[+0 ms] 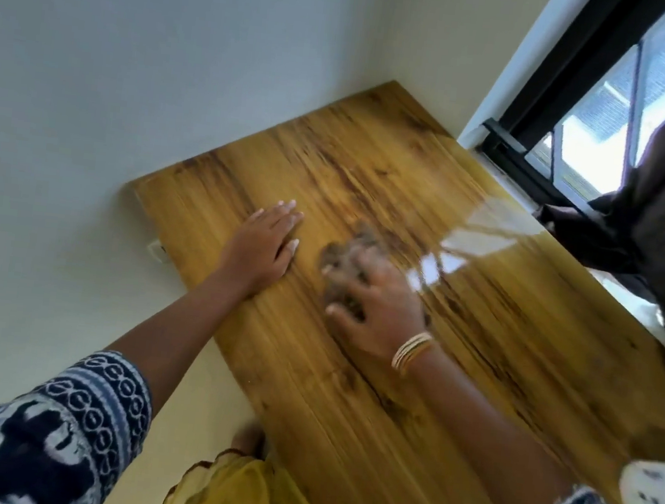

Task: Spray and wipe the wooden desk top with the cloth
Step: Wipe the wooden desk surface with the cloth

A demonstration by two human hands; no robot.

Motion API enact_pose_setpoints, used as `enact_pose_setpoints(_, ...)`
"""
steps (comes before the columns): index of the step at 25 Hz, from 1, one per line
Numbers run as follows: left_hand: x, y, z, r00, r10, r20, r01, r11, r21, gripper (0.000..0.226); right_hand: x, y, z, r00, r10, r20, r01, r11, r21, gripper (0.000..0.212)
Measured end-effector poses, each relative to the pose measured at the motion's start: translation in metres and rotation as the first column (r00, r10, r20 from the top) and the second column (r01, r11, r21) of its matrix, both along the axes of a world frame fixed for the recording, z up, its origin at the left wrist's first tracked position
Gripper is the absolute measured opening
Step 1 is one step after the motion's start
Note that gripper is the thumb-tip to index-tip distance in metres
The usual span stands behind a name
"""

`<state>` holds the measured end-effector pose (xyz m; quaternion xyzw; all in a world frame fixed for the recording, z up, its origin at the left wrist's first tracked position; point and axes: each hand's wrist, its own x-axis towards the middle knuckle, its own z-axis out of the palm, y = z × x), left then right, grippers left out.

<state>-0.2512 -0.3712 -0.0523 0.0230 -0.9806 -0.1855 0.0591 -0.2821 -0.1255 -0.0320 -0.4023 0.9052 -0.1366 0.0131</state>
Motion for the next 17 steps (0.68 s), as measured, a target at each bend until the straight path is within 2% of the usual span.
enact_pose_setpoints(2,-0.002,0.000,-0.001,1.000,0.016,-0.011,-0.016,1.000,0.001,0.052,0.041,0.007,-0.007,0.961,0.273,0.045,-0.277,0.953,0.124,0.053)
enact_pose_setpoints(3,-0.002,-0.001,-0.001,1.000,0.016,-0.011,-0.016,1.000,-0.005,0.053,0.039,0.017,-0.005,0.944,0.326,0.051,-0.330,0.935,0.131,0.054)
enact_pose_setpoints(4,-0.002,-0.001,-0.001,1.000,0.014,-0.010,-0.014,1.000,-0.010,0.053,0.026,0.028,0.000,0.954,0.299,0.024,-0.300,0.948,0.106,0.054)
enact_pose_setpoints(6,-0.002,-0.001,-0.001,1.000,0.019,-0.017,-0.019,1.000,-0.011,0.052,-0.024,0.060,0.007,1.000,0.011,-0.018,-0.010,0.999,0.043,0.049)
enact_pose_setpoints(7,-0.003,-0.001,-0.002,0.999,0.022,-0.024,-0.022,1.000,-0.009,0.052,-0.057,0.084,0.008,0.983,-0.183,-0.034,0.184,0.983,0.024,0.047)
enact_pose_setpoints(9,-0.003,0.000,-0.004,0.999,0.029,-0.035,-0.029,1.000,0.001,0.050,-0.116,0.144,0.005,0.849,-0.524,-0.068,0.526,0.850,0.014,0.056)
enact_pose_setpoints(10,-0.003,0.000,-0.004,0.999,0.031,-0.040,-0.031,1.000,0.005,0.049,-0.133,0.170,0.002,0.779,-0.624,-0.064,0.626,0.779,0.026,0.061)
enact_pose_setpoints(12,-0.003,-0.001,-0.005,0.998,0.029,-0.048,-0.029,1.000,0.001,0.047,-0.147,0.197,-0.006,0.681,-0.732,-0.036,0.733,0.679,0.055,0.066)
enact_pose_setpoints(14,-0.003,0.000,-0.005,0.999,0.022,-0.042,-0.022,1.000,-0.012,0.045,-0.145,0.189,-0.007,0.602,-0.798,-0.013,0.797,0.600,0.063,0.063)
enact_pose_setpoints(16,-0.001,0.002,-0.003,0.999,0.000,-0.032,-0.001,1.000,-0.016,0.045,-0.131,0.156,-0.004,0.597,-0.802,-0.005,0.801,0.596,0.057,0.060)
enact_pose_setpoints(17,0.004,0.003,-0.002,1.000,-0.016,-0.025,0.016,1.000,-0.014,0.045,-0.117,0.132,-0.001,0.644,-0.765,-0.014,0.764,0.643,0.060,0.058)
